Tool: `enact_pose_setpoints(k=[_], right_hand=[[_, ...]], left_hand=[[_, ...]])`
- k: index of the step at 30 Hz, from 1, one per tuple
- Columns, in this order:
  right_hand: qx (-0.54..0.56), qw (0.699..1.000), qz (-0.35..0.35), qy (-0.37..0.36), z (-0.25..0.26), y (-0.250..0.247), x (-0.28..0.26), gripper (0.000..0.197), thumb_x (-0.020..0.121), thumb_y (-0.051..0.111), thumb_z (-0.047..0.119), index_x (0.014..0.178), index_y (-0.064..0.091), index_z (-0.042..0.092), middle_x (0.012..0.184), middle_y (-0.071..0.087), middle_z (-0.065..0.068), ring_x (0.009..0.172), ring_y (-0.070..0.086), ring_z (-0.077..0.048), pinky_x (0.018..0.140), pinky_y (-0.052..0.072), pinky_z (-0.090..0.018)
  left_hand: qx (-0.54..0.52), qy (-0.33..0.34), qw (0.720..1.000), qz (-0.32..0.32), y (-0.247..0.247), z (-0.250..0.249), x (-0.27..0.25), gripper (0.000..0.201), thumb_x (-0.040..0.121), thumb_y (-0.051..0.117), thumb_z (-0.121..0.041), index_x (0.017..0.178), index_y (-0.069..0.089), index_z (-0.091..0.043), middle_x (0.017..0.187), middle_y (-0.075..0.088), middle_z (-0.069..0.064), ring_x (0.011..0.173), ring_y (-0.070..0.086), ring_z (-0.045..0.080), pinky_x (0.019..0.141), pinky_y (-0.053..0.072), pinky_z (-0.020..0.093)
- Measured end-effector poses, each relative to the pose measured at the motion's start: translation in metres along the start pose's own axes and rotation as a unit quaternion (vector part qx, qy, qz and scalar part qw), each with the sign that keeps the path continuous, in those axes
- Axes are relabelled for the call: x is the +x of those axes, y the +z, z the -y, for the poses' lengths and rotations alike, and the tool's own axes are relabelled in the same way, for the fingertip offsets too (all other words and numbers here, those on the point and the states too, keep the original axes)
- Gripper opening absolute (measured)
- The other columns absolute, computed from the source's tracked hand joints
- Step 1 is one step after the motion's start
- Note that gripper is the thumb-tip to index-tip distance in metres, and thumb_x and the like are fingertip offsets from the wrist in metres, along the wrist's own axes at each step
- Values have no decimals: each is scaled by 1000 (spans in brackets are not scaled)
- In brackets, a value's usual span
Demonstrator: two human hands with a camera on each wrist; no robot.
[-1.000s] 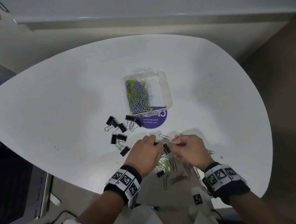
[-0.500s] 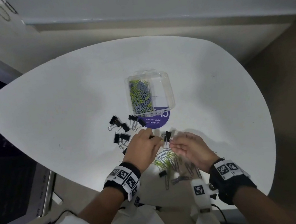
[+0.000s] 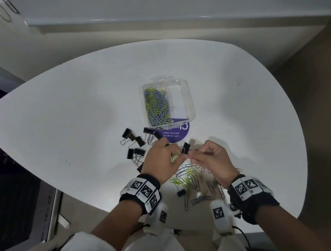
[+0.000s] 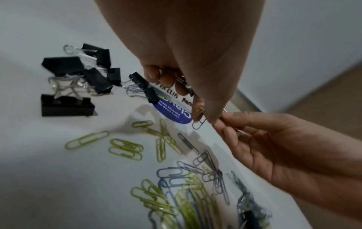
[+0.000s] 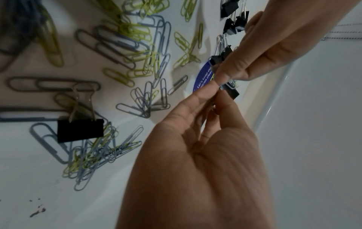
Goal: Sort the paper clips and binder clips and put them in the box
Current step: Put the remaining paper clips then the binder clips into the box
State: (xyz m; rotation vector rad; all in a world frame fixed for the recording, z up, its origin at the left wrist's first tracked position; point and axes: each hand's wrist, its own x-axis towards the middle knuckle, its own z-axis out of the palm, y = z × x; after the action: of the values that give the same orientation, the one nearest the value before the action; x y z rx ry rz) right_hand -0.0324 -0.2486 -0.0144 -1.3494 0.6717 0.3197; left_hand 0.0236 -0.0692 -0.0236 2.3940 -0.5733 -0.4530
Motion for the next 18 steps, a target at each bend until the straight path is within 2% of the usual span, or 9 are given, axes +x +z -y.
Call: enact_pose_setpoints(k=[2,4,6,9,12,15,18], right_hand=[[-6,1000,-17,-10,1,1,0,24,83,74,-1,77,52,4,88,71,-26,75,72,-24,79,58,-39],[-22,999,-23,-17,1,1,2,22,82,75,-2,85,54,5,87,69,-30,70,68,-25,74,57,-37],[-14,999,-26,-19,1,0,4,25,83,73,-5,100,58,4,87,73,-23,71,66,-26,75,57,-36],[-4,999,-44,-25,2,-3,6,31,86,66,-8,115,65,5,87,71,-19,71,65,-22,74,58,-30],[-20,999,-46,-15,2,-8,8,26,90,62,-6,112,70,5,95,70,-16,72,61,-21,72,54,-30],[-45,997,-54,10,0,-14,10,20,90,63,-2,103,74,7,102,71,-7,72,59,-20,73,53,-32],[-75,996,-44,22,-3,-16,13,17,88,65,-2,99,74,7,98,72,-4,71,60,-21,73,54,-33]], left_hand=[[42,36,998,6,0,0,1,26,87,63,-45,84,67,-20,80,40,-6,74,41,13,65,41,29],[64,50,997,11,0,-1,1,24,89,60,-40,85,66,-18,82,37,-6,75,39,14,65,42,31],[88,50,994,29,0,-1,1,24,91,55,-35,87,66,-15,83,40,-2,77,43,18,66,44,35],[87,21,990,106,1,5,1,27,95,50,-37,97,67,-16,91,48,4,86,49,24,74,46,38],[30,-8,986,164,3,11,1,25,93,54,-39,97,69,-19,91,49,2,90,50,22,83,47,39],[27,-5,972,232,8,13,2,26,88,59,-45,95,70,-23,88,51,-1,91,51,18,83,49,38],[20,-11,974,227,14,14,2,38,85,54,-61,96,68,-27,87,53,-2,88,49,15,86,49,35]])
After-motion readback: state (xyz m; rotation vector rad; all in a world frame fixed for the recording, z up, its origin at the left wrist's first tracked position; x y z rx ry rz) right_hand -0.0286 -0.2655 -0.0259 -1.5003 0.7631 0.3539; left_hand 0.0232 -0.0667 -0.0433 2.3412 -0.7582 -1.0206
